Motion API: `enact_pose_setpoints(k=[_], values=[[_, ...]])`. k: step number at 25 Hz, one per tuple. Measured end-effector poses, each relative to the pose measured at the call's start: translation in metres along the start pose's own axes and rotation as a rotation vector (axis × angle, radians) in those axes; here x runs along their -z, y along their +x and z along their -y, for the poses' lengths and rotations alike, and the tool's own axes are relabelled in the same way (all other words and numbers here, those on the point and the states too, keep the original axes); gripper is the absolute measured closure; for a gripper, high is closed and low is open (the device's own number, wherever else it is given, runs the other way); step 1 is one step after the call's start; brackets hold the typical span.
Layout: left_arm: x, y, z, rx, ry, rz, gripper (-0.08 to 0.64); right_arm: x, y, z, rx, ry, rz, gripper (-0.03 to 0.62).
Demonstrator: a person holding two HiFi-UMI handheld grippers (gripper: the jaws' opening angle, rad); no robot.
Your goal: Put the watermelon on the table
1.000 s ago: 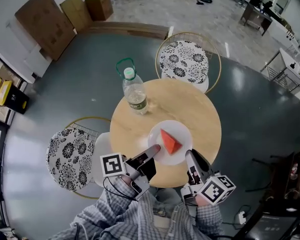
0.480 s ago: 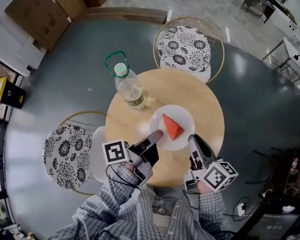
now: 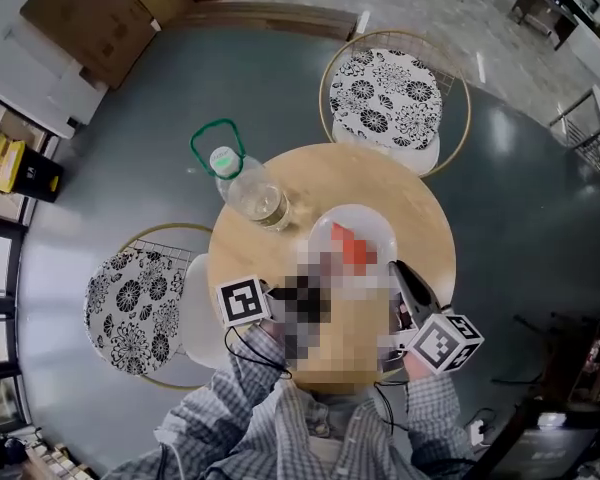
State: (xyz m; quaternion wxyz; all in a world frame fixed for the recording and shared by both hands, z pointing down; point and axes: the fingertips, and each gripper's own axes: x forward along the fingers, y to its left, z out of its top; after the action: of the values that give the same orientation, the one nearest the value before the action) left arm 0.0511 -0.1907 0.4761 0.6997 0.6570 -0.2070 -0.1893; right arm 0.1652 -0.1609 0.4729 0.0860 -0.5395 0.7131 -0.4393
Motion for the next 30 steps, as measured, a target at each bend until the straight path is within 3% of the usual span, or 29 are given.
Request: enact_pose_setpoints(k=[16,30], values=[[-0.036,0.070,-0.051,-0.034,0.007,0.099,0.520,-0.031,0.071,0.072,0.045,-0.074,-0.114,0.517],[-0.074,0.104,-0.100,-0.148,0.031,0.153,0.522,-0.039,0.132,0.119,0.119,-0.105,-0.193,0.517]])
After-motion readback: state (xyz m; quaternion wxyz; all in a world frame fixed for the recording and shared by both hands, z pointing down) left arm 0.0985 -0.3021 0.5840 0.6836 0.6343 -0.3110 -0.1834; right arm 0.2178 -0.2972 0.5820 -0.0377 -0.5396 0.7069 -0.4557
